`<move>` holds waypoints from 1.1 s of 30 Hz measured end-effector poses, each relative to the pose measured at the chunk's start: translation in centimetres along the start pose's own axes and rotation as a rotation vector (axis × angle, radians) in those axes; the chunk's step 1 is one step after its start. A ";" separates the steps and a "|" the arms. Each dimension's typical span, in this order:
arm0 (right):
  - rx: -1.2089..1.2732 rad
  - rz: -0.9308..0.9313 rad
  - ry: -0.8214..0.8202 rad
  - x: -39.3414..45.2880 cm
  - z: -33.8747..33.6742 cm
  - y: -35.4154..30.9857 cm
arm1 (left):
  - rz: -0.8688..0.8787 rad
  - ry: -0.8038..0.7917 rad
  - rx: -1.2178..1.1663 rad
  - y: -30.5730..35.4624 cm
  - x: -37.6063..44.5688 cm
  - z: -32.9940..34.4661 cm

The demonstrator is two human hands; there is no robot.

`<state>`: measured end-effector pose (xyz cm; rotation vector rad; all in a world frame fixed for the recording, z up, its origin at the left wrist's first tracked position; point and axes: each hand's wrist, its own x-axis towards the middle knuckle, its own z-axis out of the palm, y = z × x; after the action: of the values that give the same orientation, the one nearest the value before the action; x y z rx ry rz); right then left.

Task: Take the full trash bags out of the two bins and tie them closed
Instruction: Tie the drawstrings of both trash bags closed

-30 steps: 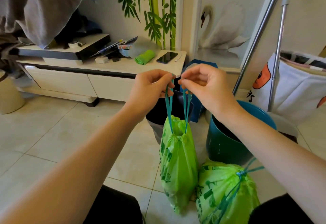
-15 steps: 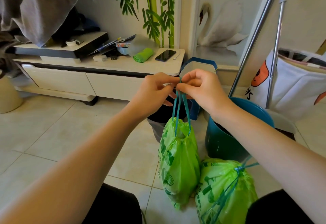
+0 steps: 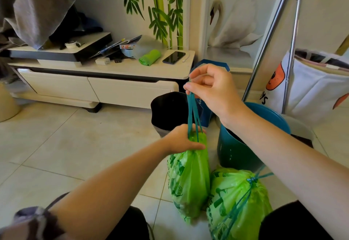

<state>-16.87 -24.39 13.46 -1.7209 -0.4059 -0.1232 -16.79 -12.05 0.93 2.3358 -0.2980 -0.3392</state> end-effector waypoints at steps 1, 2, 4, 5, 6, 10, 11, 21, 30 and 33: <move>0.000 -0.002 -0.002 -0.1 0.0 0.0 | 0.007 0.017 0.025 0.0 0.2 0.7; 0.003 -0.005 -0.002 -0.1 0.1 -0.1 | 0.012 0.042 0.035 0.0 0.3 1.2; 0.017 -0.010 0.001 -0.2 0.3 -0.2 | 0.019 0.120 -0.004 0.0 0.4 1.5; 0.031 -0.010 0.004 -0.3 0.3 -0.3 | 0.023 0.163 -0.055 -0.1 0.5 1.5; 0.047 -0.009 0.007 -0.3 0.3 -0.4 | 0.028 0.201 -0.122 -0.2 0.4 1.4; 0.114 0.008 0.011 -0.4 0.0 -0.8 | 0.038 0.188 -0.339 -0.7 0.2 2.3; 0.125 0.005 0.018 -0.4 -0.2 -0.9 | 0.024 0.181 -0.341 -0.8 0.1 2.5; 0.224 0.091 0.148 0.7 -1.8 0.4 | -0.071 -0.038 0.091 -2.4 -0.2 1.2; 0.068 -0.089 0.074 0.5 -2.2 0.6 | 0.030 0.087 -0.190 -1.7 -0.7 -1.3; 0.133 -0.051 0.108 0.9 -2.5 0.9 | 0.036 0.275 -0.222 -1.9 -0.7 -2.0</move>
<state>-15.39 -26.76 13.35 -1.5664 -0.3700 -0.2200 -16.56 -9.24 1.08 2.1227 -0.1583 -0.0289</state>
